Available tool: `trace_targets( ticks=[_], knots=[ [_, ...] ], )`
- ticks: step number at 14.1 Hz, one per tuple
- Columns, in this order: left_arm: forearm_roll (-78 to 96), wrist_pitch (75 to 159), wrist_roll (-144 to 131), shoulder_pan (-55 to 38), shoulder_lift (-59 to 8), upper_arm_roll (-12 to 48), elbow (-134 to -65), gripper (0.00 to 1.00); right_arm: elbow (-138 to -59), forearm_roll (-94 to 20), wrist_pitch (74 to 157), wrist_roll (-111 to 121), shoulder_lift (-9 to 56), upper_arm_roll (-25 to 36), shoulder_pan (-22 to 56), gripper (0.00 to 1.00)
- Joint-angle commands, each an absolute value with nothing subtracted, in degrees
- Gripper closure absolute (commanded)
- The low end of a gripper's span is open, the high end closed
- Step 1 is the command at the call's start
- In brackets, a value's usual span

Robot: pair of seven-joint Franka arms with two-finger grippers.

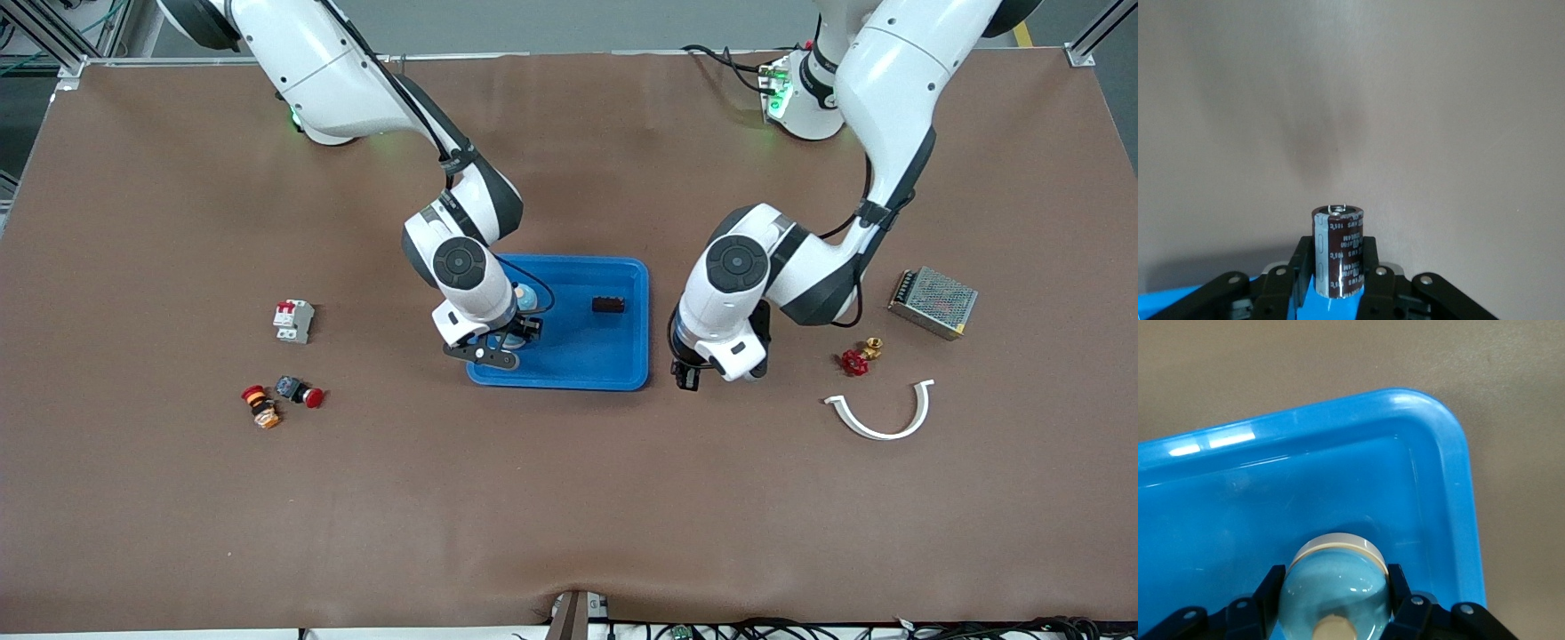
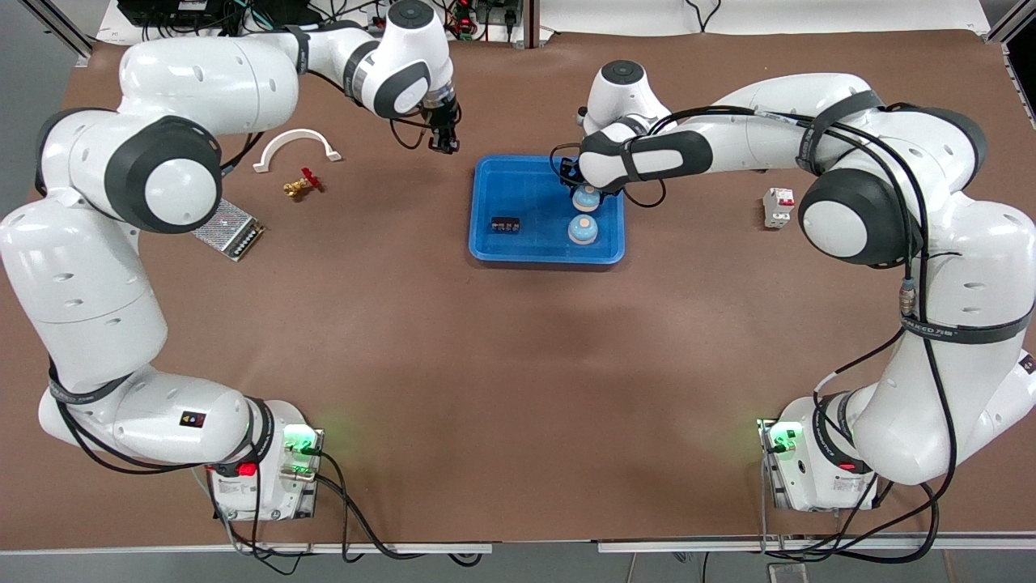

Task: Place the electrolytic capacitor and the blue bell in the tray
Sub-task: 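Lower the second bell into the tray and open the right gripper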

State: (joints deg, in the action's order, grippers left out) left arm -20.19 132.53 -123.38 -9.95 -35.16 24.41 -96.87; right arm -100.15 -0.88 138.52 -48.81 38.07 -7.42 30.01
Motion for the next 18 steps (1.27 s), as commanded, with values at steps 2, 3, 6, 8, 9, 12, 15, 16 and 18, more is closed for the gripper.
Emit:
trace_targets(
  ticks=[2, 3, 6, 8, 9, 12, 15, 16, 18],
  knots=[
    [-21.71, 131.13, -128.31, -13.53, -37.87, 22.77, -93.35, 1.0, -98.7, 0.88, 138.87, -50.27, 39.11, -6.33, 30.76, 0.7],
    [-21.71, 131.13, -129.19, -15.28, -38.4, 21.63, -92.47, 1.0, -98.7, 0.88, 138.87, -50.27, 39.11, -6.33, 30.76, 0.7],
    [-21.62, 131.13, -131.74, -19.85, -39.64, 18.2, -90.71, 1.0, -98.79, 0.97, 138.87, -50.27, 39.11, -6.24, 30.85, 0.7],
    [-21.62, 131.13, -133.06, -20.74, -39.73, 18.11, -90.7, 1.0, -98.79, 1.05, 138.87, -50.27, 39.11, -6.24, 30.85, 0.66],
    [-21.62, 131.05, -133.85, -21.26, -39.73, 18.11, -90.7, 1.0, -98.7, 1.05, 138.87, -50.27, 39.11, -6.24, 30.85, 0.61],
    [-21.62, 130.87, -135.26, -23.46, -40.16, 17.23, -89.92, 1.0, -98.79, 1.23, 138.78, -50.27, 38.85, -6.24, 30.85, 0.04],
    [-21.53, 128.07, -136.84, -25.48, -42.18, 16.96, -86.67, 1.0, -99.05, 1.14, 137.64, -50.27, 37.71, -6.42, 30.76, 0.0],
    [-21.53, 127.62, -137.72, -26.01, -42.88, 16.96, -85.62, 1.0, -99.31, 1.06, 136.59, -50.19, 36.57, -6.42, 30.76, 0.0],
    [-21.53, 127.62, -138.77, -26.89, -43.33, 16.96, -84.99, 1.0, -99.23, 1.05, 131.43, -49.58, 32.72, -6.5, 30.67, 0.0]
  ],
)
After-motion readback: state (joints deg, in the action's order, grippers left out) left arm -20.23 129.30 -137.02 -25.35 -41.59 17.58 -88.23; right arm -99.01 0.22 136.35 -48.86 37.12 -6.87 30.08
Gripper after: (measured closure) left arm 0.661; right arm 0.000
